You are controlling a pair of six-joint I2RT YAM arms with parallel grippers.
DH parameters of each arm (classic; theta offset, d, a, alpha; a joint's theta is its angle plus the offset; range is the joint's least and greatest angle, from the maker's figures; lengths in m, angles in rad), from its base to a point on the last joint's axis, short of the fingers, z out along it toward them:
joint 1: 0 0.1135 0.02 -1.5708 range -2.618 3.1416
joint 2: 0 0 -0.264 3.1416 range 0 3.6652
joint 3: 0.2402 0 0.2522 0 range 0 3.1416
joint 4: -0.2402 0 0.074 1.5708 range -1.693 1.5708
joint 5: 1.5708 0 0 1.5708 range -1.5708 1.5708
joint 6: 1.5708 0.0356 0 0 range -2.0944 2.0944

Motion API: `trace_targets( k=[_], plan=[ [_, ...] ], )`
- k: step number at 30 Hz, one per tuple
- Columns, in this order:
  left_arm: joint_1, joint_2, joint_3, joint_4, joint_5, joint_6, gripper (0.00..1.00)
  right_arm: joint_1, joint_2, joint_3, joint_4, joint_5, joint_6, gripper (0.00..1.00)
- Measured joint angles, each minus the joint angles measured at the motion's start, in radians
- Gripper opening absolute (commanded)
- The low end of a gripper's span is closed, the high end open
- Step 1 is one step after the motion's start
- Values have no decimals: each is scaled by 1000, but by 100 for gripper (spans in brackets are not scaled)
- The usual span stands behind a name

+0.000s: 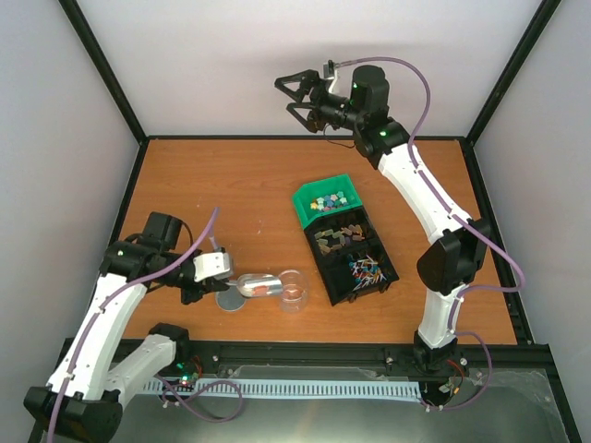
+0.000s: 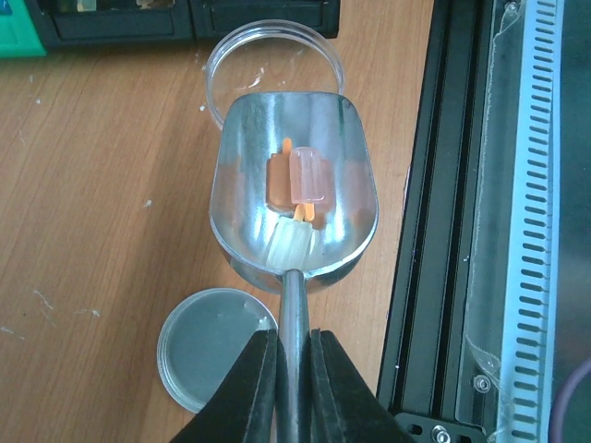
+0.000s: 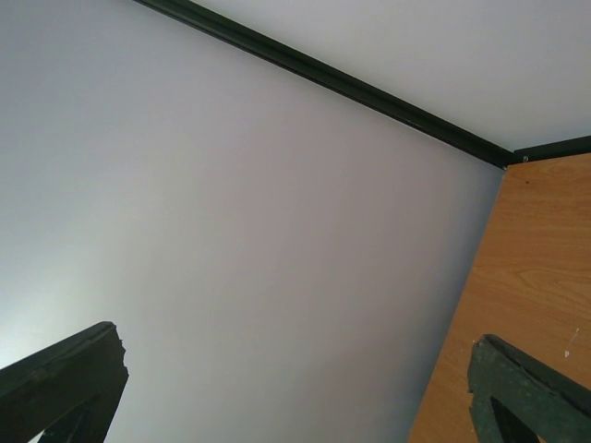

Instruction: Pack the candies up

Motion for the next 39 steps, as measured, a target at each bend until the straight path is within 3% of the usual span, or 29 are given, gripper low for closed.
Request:
trace_targets(
  k=[13,24,39],
  plan=[
    [-18,131,93,-56,-60,27,1,-8,-1,-1,1,0,2,100],
    [-143,213,174,-68,-146,-13,1,-26,-1,0,1,-2,12,100],
    [-227,325,300,-86,-217,-88,1,-47,-1,13,16,-32,29,100]
  ],
)
